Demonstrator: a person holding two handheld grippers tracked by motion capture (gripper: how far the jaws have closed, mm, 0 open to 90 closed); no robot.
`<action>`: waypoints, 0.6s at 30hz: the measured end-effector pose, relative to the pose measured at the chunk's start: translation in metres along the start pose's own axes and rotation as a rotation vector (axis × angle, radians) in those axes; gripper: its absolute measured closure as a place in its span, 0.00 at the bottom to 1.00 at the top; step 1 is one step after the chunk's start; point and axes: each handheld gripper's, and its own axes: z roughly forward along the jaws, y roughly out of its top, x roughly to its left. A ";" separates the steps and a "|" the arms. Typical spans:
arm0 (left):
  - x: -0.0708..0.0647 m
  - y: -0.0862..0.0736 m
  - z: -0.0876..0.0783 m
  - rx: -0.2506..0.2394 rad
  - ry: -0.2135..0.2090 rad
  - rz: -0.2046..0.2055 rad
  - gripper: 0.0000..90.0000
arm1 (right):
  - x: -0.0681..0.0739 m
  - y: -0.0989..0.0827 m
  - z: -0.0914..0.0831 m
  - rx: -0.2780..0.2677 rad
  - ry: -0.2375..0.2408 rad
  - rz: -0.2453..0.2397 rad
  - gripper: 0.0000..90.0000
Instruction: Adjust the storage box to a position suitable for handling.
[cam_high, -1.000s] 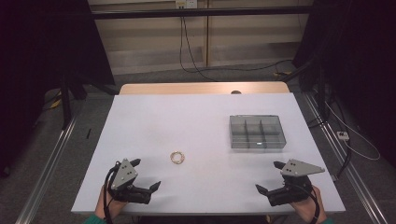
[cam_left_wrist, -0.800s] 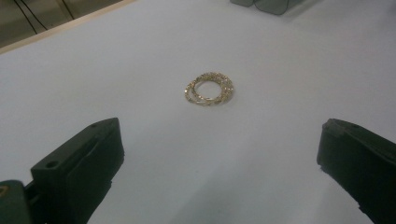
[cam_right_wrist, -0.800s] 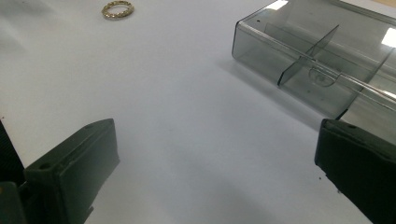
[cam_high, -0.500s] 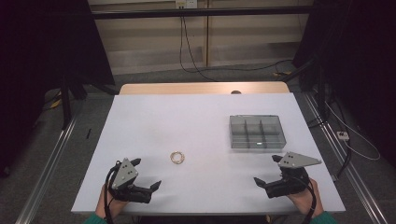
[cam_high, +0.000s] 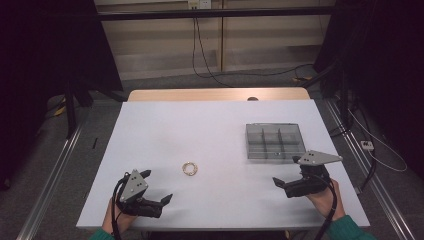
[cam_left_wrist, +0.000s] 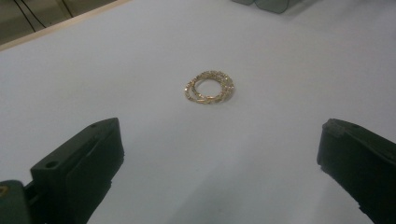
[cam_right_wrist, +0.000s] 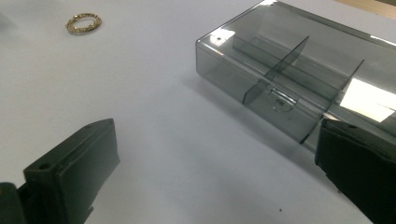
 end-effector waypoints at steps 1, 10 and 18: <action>0.000 0.000 0.000 -0.002 -0.001 -0.004 0.00 | -0.002 0.001 0.001 0.001 -0.004 0.003 0.00; 0.000 0.000 0.000 -0.008 0.001 0.000 0.00 | -0.019 0.007 0.005 -0.006 -0.034 0.033 0.14; 0.000 0.000 0.000 0.000 0.003 0.001 0.00 | -0.036 0.016 0.006 -0.031 -0.098 0.068 0.51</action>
